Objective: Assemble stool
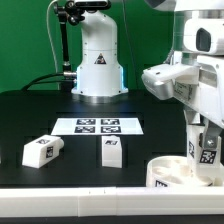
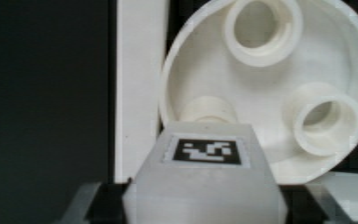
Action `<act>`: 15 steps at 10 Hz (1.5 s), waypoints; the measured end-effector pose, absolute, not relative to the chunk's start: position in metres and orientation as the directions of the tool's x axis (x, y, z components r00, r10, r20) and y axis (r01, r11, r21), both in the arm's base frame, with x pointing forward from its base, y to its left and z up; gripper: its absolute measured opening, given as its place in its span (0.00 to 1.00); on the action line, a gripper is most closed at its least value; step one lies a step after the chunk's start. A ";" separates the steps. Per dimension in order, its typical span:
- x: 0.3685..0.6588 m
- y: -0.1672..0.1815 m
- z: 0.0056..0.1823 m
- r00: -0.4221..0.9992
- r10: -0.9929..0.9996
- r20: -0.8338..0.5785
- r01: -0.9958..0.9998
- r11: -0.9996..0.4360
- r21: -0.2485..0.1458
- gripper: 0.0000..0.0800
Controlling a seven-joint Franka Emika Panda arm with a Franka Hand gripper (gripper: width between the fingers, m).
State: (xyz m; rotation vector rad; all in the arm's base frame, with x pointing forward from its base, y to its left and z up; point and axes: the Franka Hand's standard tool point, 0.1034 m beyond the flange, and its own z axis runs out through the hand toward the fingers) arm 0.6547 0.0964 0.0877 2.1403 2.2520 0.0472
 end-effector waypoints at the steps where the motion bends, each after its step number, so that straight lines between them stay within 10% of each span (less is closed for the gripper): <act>1: 0.655 0.096 0.088 -0.020 1.000 -0.003 0.999 0.020 0.046 0.45; 5: 0.653 0.094 0.087 0.134 0.991 0.001 0.990 -0.134 0.039 0.45; 11: 0.637 0.096 0.074 0.786 0.616 0.049 0.618 -0.786 -0.018 0.44; 15: 0.640 0.101 0.076 0.905 0.424 0.043 0.425 -0.905 -0.030 0.44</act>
Offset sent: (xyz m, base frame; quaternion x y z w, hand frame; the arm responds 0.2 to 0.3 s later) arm 0.0000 0.0000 0.0000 0.0000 0.0000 0.1296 0.9916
